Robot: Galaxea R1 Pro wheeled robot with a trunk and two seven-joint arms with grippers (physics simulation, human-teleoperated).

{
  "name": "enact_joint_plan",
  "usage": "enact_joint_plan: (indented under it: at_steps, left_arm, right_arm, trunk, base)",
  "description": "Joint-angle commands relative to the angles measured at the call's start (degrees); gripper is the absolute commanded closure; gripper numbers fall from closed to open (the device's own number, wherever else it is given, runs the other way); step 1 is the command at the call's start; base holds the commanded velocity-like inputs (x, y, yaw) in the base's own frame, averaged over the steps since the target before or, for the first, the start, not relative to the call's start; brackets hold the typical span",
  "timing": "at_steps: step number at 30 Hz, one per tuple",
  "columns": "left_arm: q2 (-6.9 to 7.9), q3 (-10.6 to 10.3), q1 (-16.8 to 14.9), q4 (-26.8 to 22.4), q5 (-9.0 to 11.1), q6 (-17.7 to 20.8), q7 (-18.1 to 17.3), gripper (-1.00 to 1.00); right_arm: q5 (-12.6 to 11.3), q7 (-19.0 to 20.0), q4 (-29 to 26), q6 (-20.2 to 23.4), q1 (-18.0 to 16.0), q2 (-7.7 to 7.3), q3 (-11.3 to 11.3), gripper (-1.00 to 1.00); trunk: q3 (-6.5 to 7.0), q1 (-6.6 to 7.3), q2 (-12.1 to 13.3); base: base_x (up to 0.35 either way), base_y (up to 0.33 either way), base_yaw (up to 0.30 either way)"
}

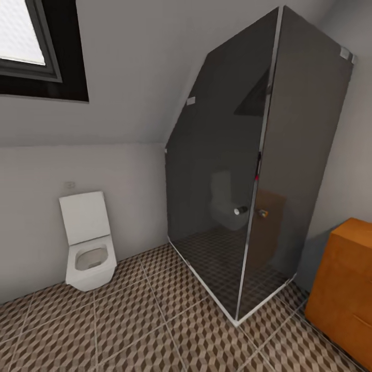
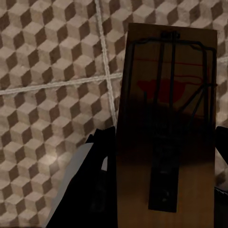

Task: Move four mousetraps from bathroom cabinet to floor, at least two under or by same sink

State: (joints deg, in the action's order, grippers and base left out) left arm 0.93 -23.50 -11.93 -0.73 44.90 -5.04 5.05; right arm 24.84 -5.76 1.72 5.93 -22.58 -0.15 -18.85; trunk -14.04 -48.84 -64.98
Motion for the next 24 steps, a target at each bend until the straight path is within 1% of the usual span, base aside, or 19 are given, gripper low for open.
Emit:
enact_joint_plan:
  at_steps: [1, 7, 24]
  left_arm:
    - [0.01, -0.5, 0.0, -0.1, 0.2, -0.1, 0.4, 1.0]
    - [0.06, -0.5, 0.0, -0.1, 0.2, -0.1, 0.4, 1.0]
    - [-0.1, -0.6, 0.0, -0.1, 0.2, -0.1, 0.4, 1.0]
  right_arm:
    - [0.4, -0.2, 0.2, -0.2, -0.1, -0.02, -0.4, 1.0]
    - [0.5, -0.2, 0.2, -0.6, -0.1, 0.18, -0.4, 1.0]
    - [0.6, -0.2, 0.1, -0.7, -0.1, 0.03, -0.4, 1.0]
  trunk:
    - [-0.07, 0.0, 0.0]
    - [-0.07, 0.0, 0.0]
    - [-0.07, 0.0, 0.0]
  base:
    - [0.0, 0.0, 0.3]
    - [0.0, 0.0, 0.3]
    - [0.0, 0.0, 0.3]
